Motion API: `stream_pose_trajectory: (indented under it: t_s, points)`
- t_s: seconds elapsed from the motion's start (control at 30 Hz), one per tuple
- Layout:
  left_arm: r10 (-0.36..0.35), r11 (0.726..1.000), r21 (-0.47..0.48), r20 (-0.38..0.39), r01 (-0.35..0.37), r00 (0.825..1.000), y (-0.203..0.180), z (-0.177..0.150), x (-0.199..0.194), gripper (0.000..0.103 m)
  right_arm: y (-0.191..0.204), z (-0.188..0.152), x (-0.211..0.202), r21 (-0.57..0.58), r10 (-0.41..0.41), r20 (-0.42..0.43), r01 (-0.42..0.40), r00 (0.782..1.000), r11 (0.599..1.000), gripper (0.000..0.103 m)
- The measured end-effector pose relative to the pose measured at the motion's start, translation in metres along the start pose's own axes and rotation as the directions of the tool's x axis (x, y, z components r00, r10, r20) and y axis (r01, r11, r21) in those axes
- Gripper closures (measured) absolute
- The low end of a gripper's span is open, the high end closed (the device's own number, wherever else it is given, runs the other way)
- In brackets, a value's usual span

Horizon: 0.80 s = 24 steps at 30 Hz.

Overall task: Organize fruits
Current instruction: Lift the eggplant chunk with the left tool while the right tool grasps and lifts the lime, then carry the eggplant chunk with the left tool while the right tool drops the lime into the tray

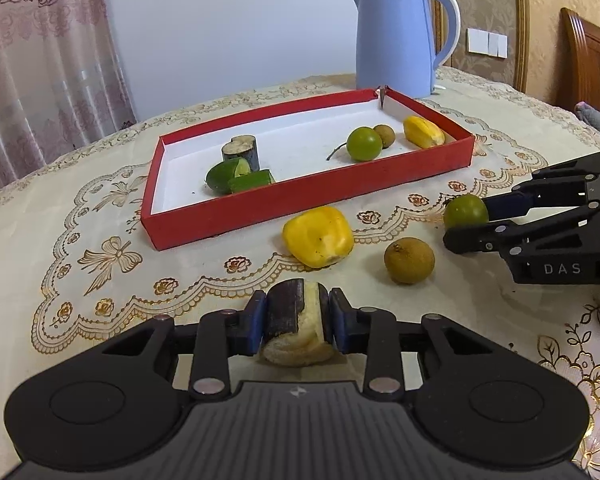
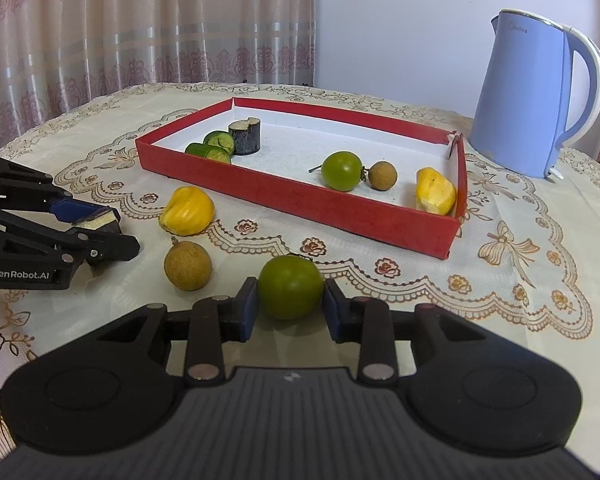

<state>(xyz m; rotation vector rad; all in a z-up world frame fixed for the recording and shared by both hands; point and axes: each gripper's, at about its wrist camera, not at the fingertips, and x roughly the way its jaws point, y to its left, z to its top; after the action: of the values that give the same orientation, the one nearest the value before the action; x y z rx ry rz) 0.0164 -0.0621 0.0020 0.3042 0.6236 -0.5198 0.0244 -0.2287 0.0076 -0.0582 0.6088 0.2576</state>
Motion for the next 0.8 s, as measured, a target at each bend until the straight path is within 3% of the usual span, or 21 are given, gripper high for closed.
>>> stream_pose_trajectory:
  t_s: [0.27,0.53,0.8]
  points:
    - [0.005,1.000,-0.015,0.005,-0.005,1.000,0.000,0.000,0.000,0.070,-0.006,0.003,-0.005,0.021,-0.007,0.015,0.006,1.000,1.000,0.072]
    - [-0.005,0.999,-0.033,0.010,0.005,1.000,0.003,-0.002,0.000,0.070,-0.034,0.043,-0.016,0.041,-0.080,0.103,0.076,0.991,0.996,0.072]
    - [0.019,0.998,-0.056,0.034,-0.017,0.999,0.014,0.011,-0.003,0.070,-0.052,0.071,0.018,0.004,-0.133,0.097,0.134,0.986,0.991,0.072]
